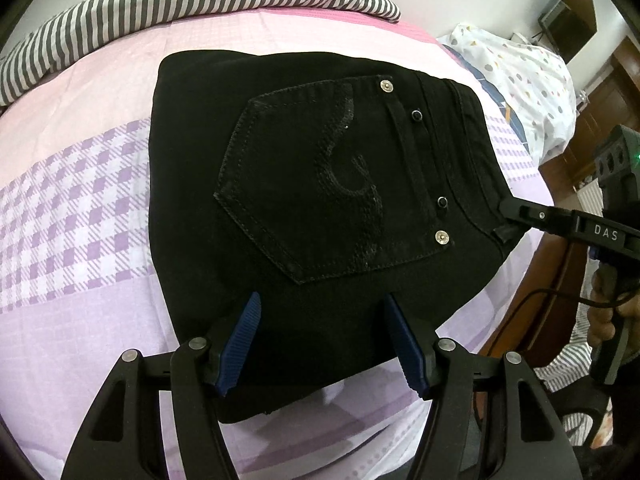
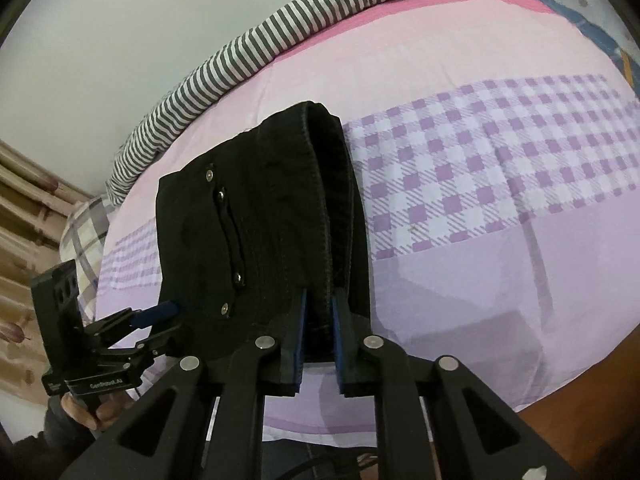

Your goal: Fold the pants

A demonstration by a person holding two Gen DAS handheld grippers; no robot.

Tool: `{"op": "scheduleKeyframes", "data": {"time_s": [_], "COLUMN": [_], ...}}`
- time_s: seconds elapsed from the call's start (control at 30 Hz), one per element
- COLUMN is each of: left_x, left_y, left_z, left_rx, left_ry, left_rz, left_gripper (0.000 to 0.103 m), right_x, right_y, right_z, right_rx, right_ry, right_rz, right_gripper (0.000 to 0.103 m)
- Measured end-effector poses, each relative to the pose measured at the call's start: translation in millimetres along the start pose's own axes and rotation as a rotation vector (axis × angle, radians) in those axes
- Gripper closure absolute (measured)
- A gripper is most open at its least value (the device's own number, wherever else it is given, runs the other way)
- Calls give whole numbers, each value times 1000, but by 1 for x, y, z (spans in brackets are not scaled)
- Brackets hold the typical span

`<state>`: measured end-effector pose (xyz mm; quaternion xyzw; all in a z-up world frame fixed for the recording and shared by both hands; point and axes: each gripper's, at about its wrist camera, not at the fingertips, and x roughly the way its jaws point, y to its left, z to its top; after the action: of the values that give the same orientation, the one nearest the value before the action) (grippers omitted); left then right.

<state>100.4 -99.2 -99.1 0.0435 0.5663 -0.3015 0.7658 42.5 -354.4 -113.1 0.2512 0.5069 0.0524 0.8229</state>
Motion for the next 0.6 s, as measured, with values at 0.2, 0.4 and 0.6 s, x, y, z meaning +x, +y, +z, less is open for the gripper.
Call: {"op": "scheduleKeyframes", "data": {"time_s": [0.2, 0.4, 0.6], "left_x": [2, 4, 5], "left_y": [-2, -3, -3], "left_z": [1, 0, -1], "left_rx": [2, 1, 2], "left_ry": [-1, -2, -3], "left_rz": [3, 3, 5], "left_gripper": [38, 38, 38], "right_x": [-3, -11, -7], "right_y": [10, 20, 50], "right_z": [8, 27, 50], "right_rx": [-40, -93, -211], "right_ry": [-11, -68, -118], "right_rz": [-40, -108, -156], "right_gripper": [85, 79, 79]}}
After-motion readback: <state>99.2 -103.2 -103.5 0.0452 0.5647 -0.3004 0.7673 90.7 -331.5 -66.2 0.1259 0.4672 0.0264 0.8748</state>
